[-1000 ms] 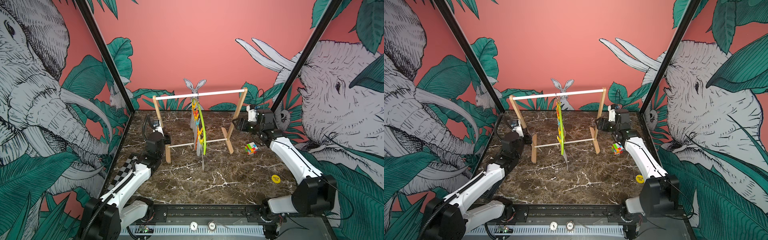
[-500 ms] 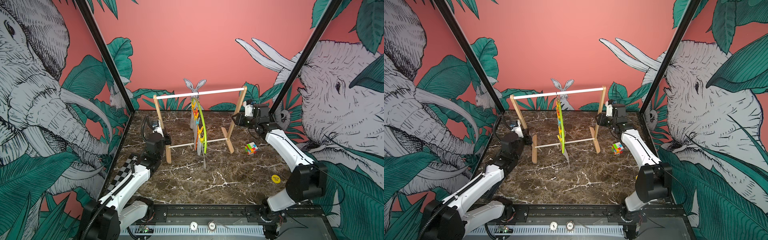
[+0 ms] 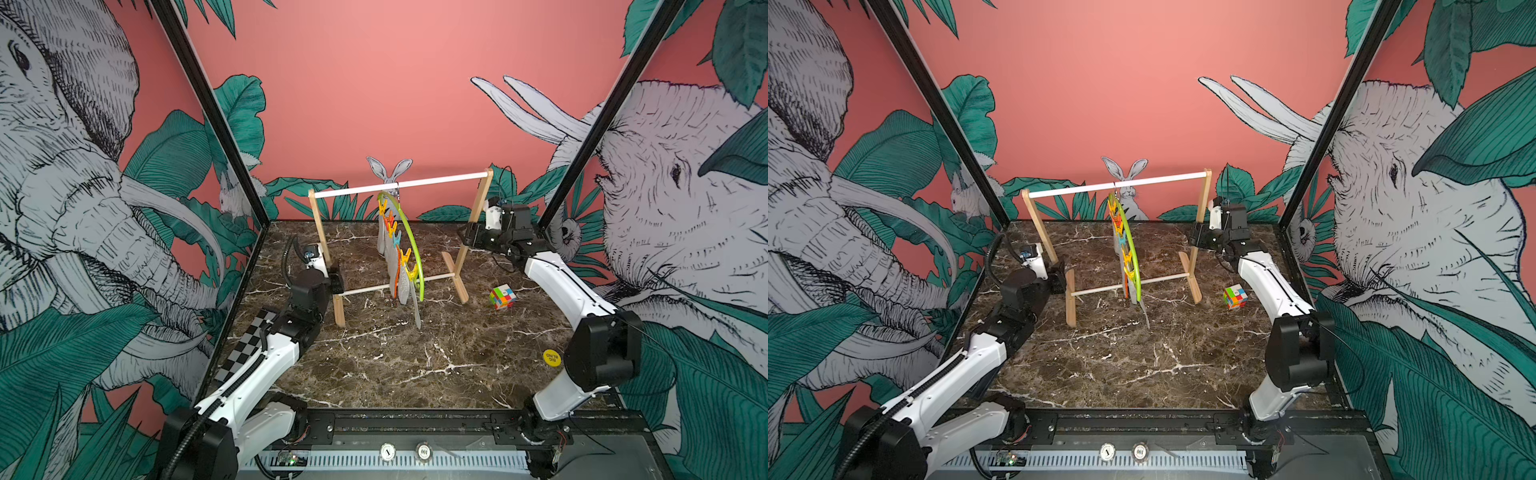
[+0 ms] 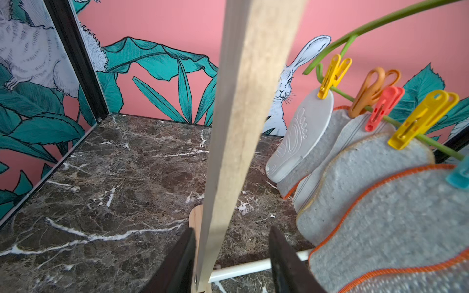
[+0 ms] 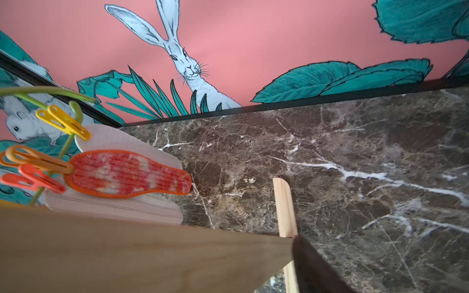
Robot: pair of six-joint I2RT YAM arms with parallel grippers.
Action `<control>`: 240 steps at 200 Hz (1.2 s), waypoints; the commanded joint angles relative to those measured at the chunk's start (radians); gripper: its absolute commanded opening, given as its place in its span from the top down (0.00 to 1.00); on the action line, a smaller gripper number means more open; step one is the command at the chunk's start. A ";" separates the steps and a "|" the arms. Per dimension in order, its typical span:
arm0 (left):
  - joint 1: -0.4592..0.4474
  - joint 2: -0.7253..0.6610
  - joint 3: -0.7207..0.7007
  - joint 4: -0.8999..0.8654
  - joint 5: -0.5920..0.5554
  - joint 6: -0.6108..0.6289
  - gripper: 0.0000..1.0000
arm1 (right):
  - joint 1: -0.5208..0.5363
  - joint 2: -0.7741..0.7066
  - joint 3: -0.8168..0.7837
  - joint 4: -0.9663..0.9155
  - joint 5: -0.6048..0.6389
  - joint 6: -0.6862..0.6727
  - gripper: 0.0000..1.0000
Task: Take the shoe insoles off the hanger
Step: Move the clothesline to the center of the board, then remove the insole from the hanger.
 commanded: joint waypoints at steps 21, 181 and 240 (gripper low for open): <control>-0.002 -0.138 -0.029 -0.099 0.018 0.013 0.34 | 0.002 -0.160 -0.094 0.030 0.034 -0.002 0.09; -0.048 -0.463 -0.044 -0.376 0.273 -0.027 0.12 | 0.033 -0.556 -0.293 -0.164 -0.174 0.144 0.14; -0.463 -0.472 -0.287 -0.071 -0.026 0.016 0.15 | 0.184 -0.582 -0.520 -0.037 -0.112 0.256 0.16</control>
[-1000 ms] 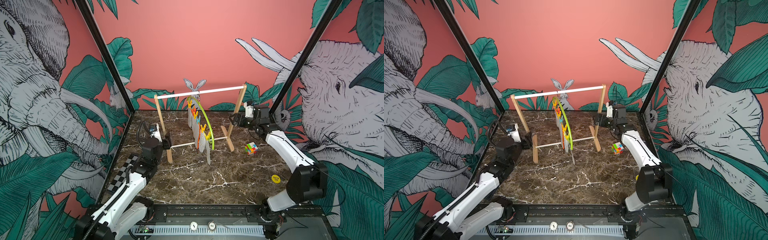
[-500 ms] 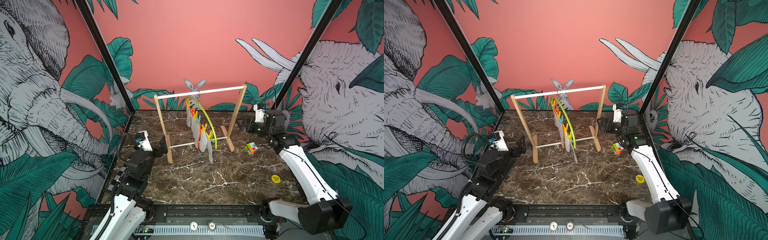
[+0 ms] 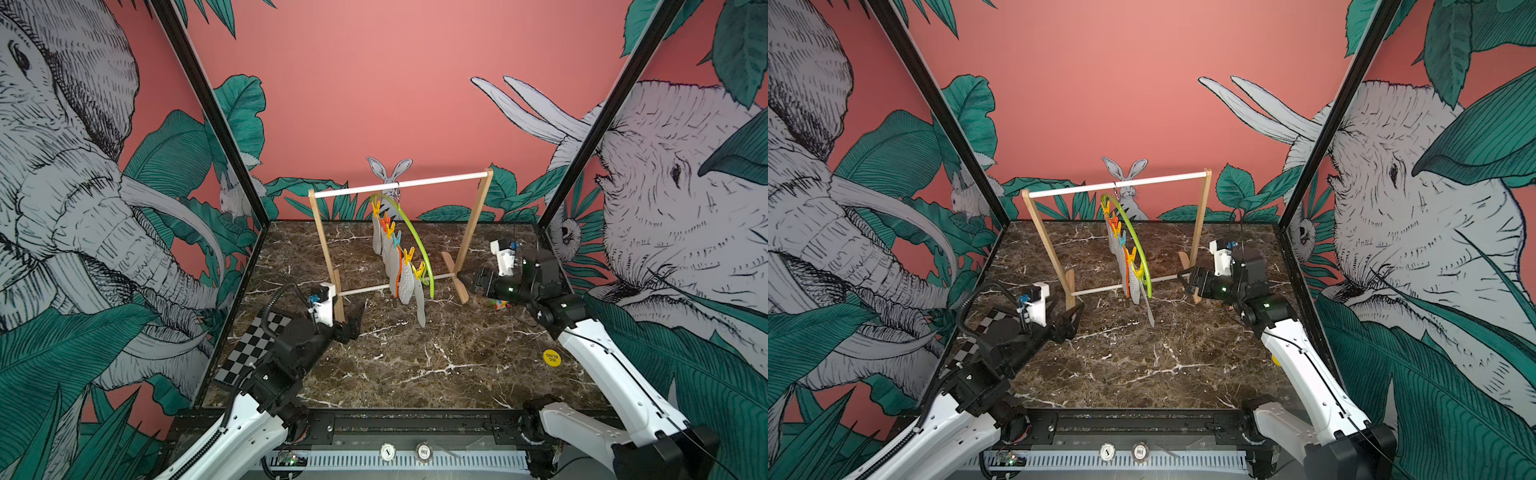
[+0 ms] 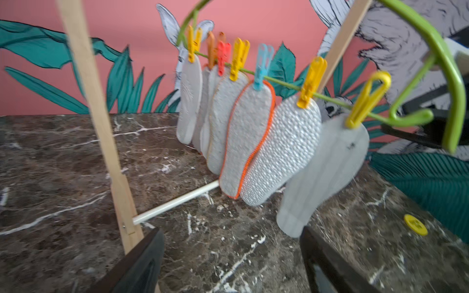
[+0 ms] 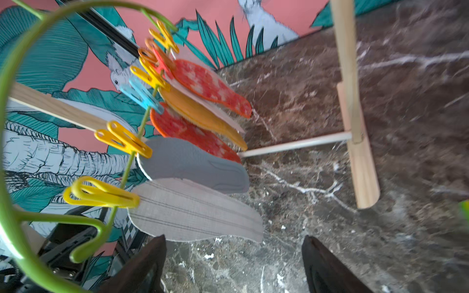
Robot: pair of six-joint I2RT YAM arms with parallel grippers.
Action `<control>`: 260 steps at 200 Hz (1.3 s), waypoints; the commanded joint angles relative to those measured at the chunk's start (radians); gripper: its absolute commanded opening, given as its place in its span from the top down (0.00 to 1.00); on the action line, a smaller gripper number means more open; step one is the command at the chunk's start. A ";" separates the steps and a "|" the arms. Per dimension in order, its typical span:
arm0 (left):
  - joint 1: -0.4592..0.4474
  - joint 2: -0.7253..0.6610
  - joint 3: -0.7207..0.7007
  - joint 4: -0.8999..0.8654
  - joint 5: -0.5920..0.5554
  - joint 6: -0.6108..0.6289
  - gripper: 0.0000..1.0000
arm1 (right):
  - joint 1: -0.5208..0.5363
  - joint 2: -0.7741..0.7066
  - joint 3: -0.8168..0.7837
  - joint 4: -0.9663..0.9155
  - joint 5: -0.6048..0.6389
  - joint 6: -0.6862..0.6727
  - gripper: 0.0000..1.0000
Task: Take the shoe insoles off the hanger
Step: Remove the insole from the hanger.
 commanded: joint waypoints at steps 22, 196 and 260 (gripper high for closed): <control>-0.213 0.163 -0.114 0.329 -0.211 0.032 0.15 | 0.099 0.038 -0.148 0.179 0.063 0.097 0.17; -0.371 0.803 -0.100 0.840 -0.297 0.143 0.16 | 0.290 0.347 -0.172 0.426 0.090 0.173 0.18; -0.409 0.902 -0.098 0.909 -0.366 0.157 0.17 | 0.343 0.383 -0.133 0.427 0.107 0.182 0.18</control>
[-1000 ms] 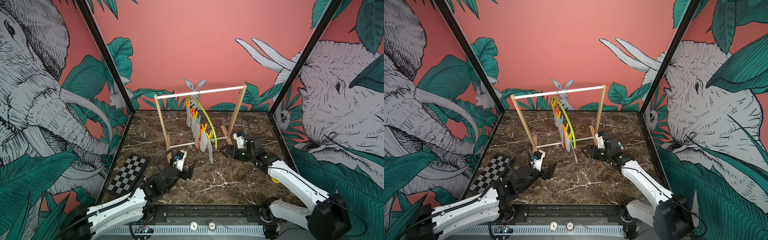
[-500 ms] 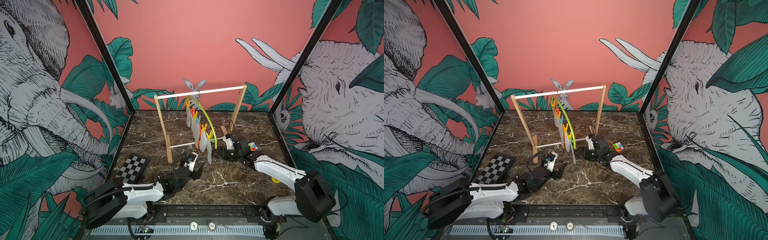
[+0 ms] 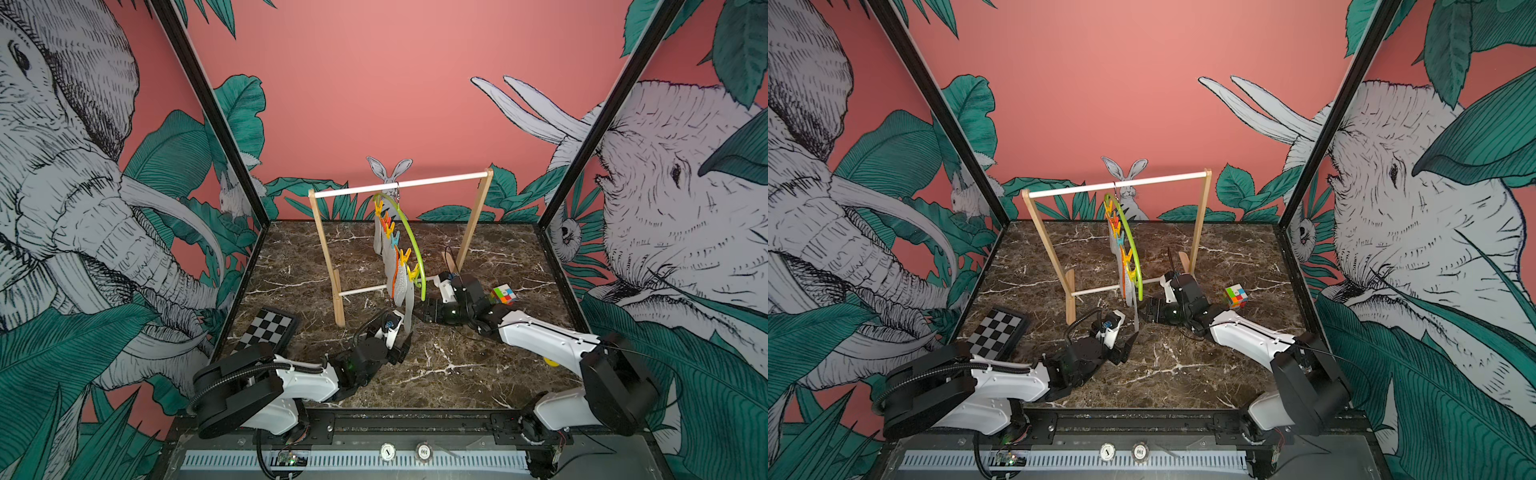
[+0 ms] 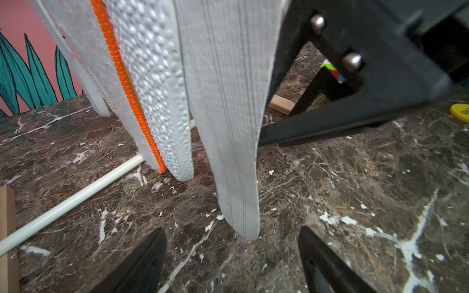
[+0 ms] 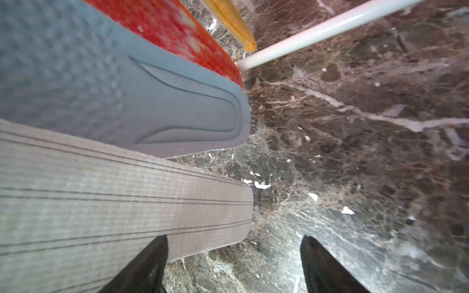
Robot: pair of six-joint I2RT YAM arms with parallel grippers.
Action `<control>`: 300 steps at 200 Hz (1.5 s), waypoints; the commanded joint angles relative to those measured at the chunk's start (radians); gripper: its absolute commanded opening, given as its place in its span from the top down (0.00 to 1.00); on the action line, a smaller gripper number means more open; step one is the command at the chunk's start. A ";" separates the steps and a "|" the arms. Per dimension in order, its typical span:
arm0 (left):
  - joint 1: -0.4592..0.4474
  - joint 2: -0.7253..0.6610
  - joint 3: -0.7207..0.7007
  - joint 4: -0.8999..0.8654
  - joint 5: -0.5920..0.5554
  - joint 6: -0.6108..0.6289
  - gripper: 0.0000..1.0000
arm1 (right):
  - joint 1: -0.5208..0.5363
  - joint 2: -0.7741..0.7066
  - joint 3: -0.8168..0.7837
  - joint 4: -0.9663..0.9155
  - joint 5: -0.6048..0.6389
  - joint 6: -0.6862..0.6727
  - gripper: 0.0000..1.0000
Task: Take the shoe insoles off the hanger
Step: Remove the insole from the hanger.
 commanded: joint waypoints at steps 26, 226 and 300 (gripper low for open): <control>-0.013 0.073 -0.004 0.137 -0.129 -0.004 0.19 | 0.037 0.015 0.044 0.034 0.028 0.013 0.18; -0.013 0.426 0.065 0.417 -0.299 -0.112 0.35 | 0.076 0.051 0.061 0.062 0.039 0.046 0.19; -0.001 0.484 0.078 0.472 -0.339 -0.141 0.55 | 0.076 0.034 0.072 0.042 0.041 0.044 0.19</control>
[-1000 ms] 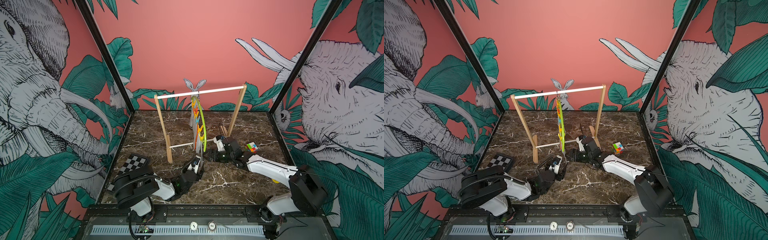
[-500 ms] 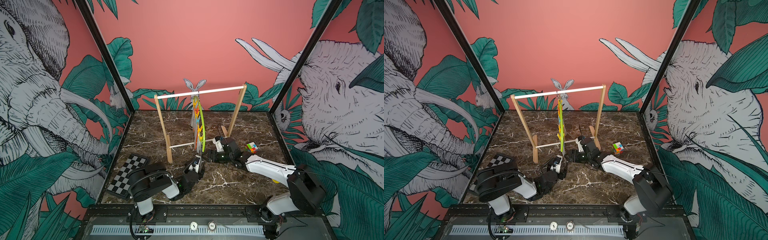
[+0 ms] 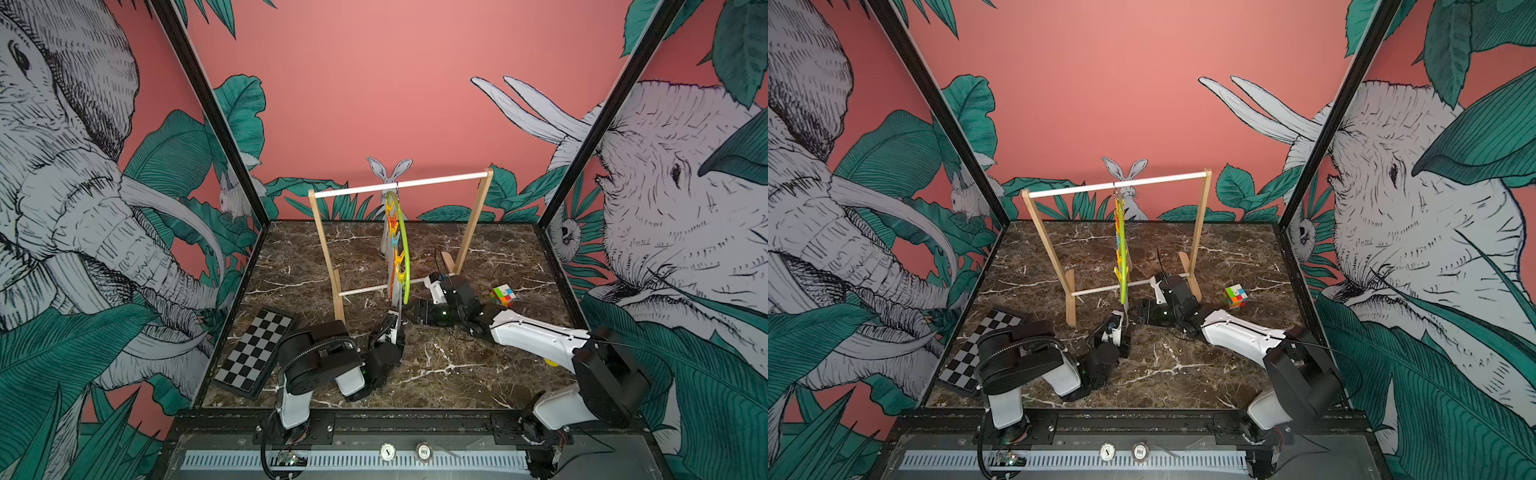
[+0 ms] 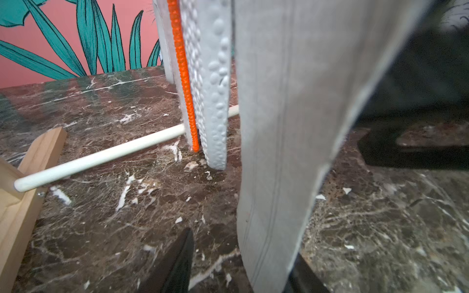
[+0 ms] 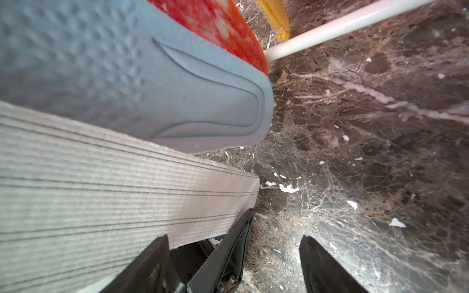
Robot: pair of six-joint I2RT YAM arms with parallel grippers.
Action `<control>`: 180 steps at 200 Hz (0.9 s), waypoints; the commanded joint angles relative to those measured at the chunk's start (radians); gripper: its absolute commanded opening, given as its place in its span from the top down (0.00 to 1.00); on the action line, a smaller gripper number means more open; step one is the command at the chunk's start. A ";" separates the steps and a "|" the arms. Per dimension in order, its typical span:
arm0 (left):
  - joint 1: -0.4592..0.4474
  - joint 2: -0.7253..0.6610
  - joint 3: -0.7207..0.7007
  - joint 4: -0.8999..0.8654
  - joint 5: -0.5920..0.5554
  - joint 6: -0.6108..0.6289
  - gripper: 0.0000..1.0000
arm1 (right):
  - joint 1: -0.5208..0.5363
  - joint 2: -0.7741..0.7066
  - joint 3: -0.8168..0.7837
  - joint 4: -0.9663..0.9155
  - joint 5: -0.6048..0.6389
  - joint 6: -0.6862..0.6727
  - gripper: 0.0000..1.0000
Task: Take the shoe insoles off the hanger
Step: Remove the insole from the hanger.
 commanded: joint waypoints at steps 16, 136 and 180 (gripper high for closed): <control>0.014 -0.007 0.013 0.061 -0.020 -0.018 0.64 | 0.008 -0.019 0.040 0.004 0.024 -0.001 0.19; 0.030 -0.214 -0.069 -0.067 -0.088 0.011 1.00 | -0.004 -0.183 0.166 -0.262 0.188 0.009 0.12; 0.051 -0.279 -0.090 -0.132 -0.100 -0.005 1.00 | -0.044 -0.243 0.177 -0.336 0.222 0.088 0.17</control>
